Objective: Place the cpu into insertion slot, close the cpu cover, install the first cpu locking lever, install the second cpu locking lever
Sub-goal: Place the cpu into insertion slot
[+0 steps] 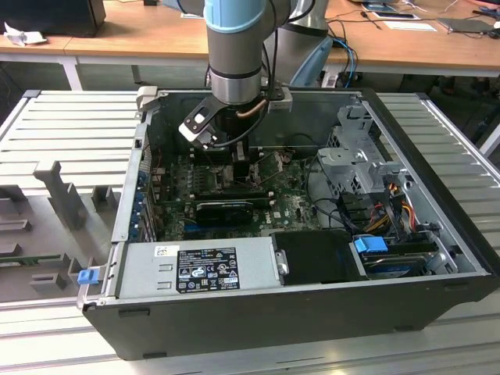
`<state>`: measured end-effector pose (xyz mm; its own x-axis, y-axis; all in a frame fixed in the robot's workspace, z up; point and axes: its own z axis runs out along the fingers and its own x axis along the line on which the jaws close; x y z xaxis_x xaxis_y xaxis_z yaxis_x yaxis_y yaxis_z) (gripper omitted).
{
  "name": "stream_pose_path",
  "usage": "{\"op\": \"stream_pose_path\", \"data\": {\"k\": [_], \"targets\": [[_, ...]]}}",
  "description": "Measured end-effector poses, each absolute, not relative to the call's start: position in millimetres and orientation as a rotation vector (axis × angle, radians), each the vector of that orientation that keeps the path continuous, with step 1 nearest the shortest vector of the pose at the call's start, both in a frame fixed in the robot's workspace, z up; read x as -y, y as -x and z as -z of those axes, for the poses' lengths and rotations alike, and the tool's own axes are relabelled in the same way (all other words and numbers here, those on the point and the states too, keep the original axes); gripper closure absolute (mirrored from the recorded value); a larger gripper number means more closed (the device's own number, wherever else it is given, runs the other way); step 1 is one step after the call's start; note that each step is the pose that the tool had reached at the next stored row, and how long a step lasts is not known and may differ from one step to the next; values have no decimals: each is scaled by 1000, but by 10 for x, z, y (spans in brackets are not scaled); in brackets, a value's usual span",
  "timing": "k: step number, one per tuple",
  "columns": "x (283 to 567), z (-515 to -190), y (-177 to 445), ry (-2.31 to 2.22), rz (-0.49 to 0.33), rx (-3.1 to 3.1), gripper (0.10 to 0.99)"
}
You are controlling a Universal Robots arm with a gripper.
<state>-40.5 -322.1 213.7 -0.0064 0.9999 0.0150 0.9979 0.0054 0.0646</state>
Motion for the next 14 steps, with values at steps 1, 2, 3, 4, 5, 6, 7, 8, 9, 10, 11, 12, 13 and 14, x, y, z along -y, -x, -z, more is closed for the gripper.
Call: {"op": "stream_pose_path", "data": {"k": [1,2,3,4,5,6,7,8,9,10,11,12,13,14], "targets": [[3219,-2130,406,-2190,-88,-2202,557],[3215,-2122,407,-2190,-87,-2201,557],[3202,-2096,406,-2190,-88,-2201,557],[3199,-2085,406,-2190,-88,-2201,557],[3198,-2075,406,-2190,-88,-2201,557],[3198,-2068,406,-2191,-88,-2201,557],[3197,-2063,406,-2192,-88,-2199,557],[3193,-2053,407,-2195,-87,-2197,557],[3189,-2045,407,-2195,-87,-2196,557],[3183,-2037,406,-2195,-87,-2196,557],[3180,-2027,407,-2195,-88,-2196,557],[3181,-2021,408,-2195,-87,-2196,557],[3181,-2022,408,-2195,-87,-2196,557],[3180,-2020,408,-2195,-87,-2196,557]]}}
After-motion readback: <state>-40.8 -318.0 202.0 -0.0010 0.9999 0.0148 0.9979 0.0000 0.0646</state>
